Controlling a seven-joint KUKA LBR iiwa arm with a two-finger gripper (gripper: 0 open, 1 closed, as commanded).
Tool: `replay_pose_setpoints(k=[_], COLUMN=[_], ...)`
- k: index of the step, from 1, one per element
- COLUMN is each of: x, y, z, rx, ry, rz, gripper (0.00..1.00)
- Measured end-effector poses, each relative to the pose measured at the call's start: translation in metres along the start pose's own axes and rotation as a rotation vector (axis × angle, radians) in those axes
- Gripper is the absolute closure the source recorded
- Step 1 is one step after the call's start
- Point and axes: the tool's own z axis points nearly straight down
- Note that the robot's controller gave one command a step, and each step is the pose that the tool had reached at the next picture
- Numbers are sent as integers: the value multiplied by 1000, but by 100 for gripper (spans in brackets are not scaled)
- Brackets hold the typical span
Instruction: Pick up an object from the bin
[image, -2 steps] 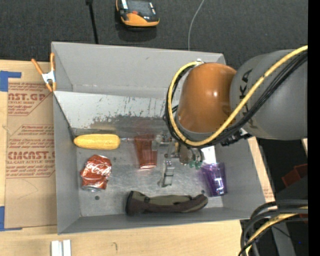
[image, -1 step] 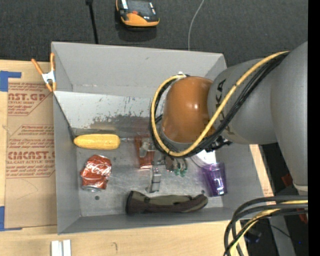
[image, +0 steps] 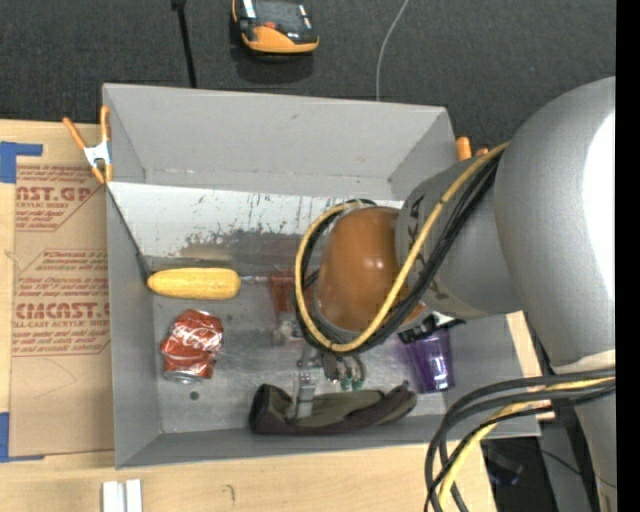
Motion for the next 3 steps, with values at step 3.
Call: replay_pose_setpoints(k=[3], x=[12], y=[-14], z=[21], rx=[2], ry=[3], rz=[-178], gripper=[100])
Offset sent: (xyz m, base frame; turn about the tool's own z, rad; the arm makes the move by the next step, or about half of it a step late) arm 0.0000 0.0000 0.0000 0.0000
